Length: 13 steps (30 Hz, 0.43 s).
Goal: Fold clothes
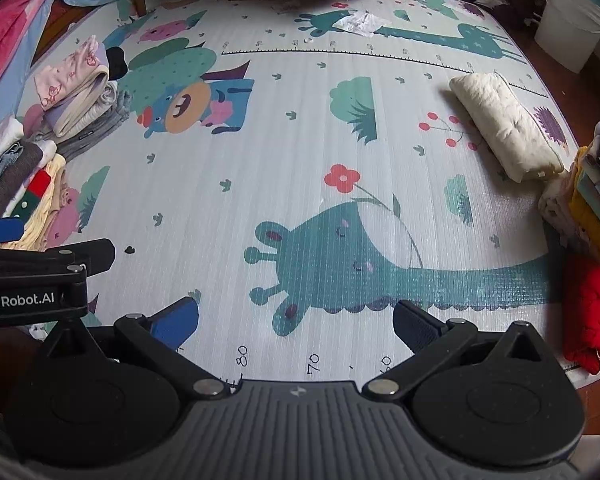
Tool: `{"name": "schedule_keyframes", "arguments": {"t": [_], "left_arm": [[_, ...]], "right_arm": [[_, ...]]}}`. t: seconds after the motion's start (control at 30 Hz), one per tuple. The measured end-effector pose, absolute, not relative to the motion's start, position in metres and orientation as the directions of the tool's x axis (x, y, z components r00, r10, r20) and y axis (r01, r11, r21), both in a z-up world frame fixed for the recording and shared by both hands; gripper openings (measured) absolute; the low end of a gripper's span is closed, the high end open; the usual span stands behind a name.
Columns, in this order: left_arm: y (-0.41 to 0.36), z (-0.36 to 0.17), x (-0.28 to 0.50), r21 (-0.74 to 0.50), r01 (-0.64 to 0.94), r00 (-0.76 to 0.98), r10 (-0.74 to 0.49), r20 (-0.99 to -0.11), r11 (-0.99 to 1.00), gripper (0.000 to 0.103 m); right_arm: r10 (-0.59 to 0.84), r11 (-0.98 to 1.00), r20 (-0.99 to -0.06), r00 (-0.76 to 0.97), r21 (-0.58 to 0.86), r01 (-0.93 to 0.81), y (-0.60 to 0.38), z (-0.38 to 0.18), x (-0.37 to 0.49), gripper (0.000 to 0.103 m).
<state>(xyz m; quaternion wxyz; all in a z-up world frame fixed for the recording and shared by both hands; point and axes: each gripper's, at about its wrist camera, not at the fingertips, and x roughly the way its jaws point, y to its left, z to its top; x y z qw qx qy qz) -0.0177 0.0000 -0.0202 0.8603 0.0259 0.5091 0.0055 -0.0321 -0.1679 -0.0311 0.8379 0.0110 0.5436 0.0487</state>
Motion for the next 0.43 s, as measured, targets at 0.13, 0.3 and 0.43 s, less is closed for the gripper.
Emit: {"name": "schedule_keyframes", "arguments": {"t": [0.13, 0.3, 0.43], "left_arm": [[0.0024, -0.0254, -0.018, 0.034, 0.013, 0.46, 0.024, -0.887, 0.999, 0.102], [0.0024, -0.0263, -0.0203, 0.028, 0.018, 0.463, 0.016, -0.886, 0.999, 0.102], [0.0022, -0.0249, -0.0221, 0.028, 0.028, 0.473, 0.012, -0.881, 0.999, 0.102]], "right_arm": [[0.078, 0.996, -0.913, 0.399, 0.052, -0.075, -0.1675, -0.0337, -0.0349, 0.103], [0.077, 0.996, -0.919, 0.387, 0.055, -0.067, -0.1693, -0.0369, -0.0364, 0.103], [0.076, 0.996, -0.919, 0.386, 0.054, -0.067, -0.1698, -0.0378, -0.037, 0.103]]}}
